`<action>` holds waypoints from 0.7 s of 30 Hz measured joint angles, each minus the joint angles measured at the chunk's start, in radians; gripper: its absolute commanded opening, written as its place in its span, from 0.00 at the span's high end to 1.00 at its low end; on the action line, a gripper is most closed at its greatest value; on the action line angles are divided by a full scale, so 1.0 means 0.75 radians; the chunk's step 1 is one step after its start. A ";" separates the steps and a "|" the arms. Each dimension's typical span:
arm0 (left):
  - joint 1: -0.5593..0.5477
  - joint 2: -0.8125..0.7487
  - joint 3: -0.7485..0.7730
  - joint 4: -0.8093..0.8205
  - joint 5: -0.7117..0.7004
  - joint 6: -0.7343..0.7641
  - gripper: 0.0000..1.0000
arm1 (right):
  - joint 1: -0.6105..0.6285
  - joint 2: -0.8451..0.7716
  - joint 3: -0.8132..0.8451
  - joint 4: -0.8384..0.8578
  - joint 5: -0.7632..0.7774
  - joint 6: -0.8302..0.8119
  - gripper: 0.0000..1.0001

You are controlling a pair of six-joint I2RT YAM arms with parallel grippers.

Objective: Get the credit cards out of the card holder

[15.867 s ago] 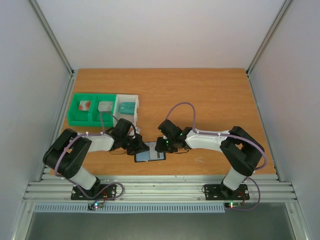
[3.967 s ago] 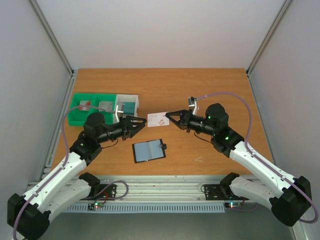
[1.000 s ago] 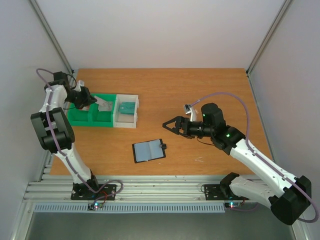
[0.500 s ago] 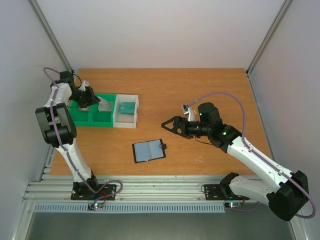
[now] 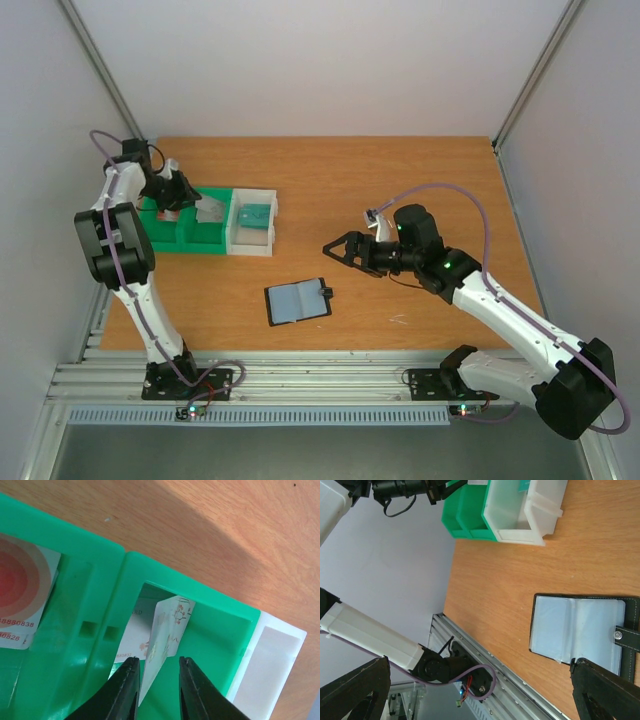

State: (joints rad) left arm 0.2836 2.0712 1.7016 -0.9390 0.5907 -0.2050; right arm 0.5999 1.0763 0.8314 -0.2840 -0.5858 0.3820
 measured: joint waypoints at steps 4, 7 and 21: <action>0.000 0.000 0.008 -0.001 -0.023 -0.001 0.71 | -0.002 0.008 0.023 -0.016 0.010 -0.008 0.01; 0.000 0.001 0.008 -0.001 -0.030 -0.011 0.70 | -0.005 0.012 0.037 -0.029 0.015 -0.015 0.02; -0.011 -0.034 0.044 -0.015 -0.035 -0.077 0.22 | -0.032 0.076 0.155 -0.219 0.095 -0.079 0.02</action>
State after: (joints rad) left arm 0.2752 2.0457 1.7348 -0.9501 0.5644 -0.2630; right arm 0.5758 1.1332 0.9474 -0.4480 -0.5144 0.3225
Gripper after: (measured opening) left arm 0.500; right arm 0.986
